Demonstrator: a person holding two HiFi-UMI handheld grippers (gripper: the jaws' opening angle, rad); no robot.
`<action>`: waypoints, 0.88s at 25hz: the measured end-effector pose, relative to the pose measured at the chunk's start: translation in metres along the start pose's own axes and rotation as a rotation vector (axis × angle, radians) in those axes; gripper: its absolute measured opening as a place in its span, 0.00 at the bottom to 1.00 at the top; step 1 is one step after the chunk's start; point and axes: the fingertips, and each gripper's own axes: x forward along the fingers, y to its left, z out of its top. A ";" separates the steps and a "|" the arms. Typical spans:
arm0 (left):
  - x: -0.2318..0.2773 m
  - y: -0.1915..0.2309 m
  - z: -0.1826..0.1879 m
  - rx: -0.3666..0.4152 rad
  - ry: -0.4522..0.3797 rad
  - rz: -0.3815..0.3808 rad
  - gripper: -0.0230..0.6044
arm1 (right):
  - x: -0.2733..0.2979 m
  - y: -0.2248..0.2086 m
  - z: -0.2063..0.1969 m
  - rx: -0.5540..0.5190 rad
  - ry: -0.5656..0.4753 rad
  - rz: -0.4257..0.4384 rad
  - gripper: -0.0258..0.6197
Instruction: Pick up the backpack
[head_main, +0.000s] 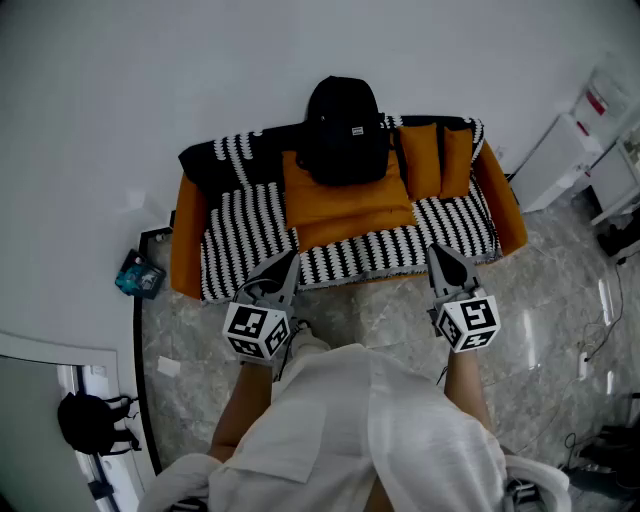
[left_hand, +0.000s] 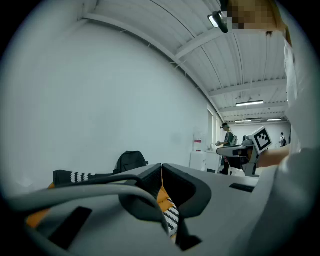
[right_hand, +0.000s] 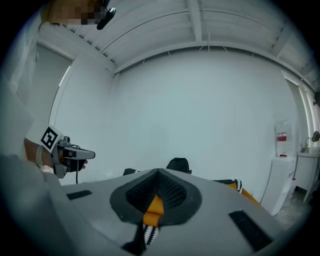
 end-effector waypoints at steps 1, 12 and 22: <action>0.001 -0.002 -0.001 -0.004 -0.001 0.000 0.08 | -0.001 -0.002 -0.001 0.000 -0.001 0.001 0.07; 0.012 -0.010 -0.004 -0.009 0.007 -0.026 0.08 | -0.003 -0.013 -0.005 0.008 0.004 -0.009 0.07; 0.016 -0.016 -0.008 -0.014 0.022 -0.040 0.08 | -0.003 -0.018 -0.015 0.056 -0.014 0.018 0.07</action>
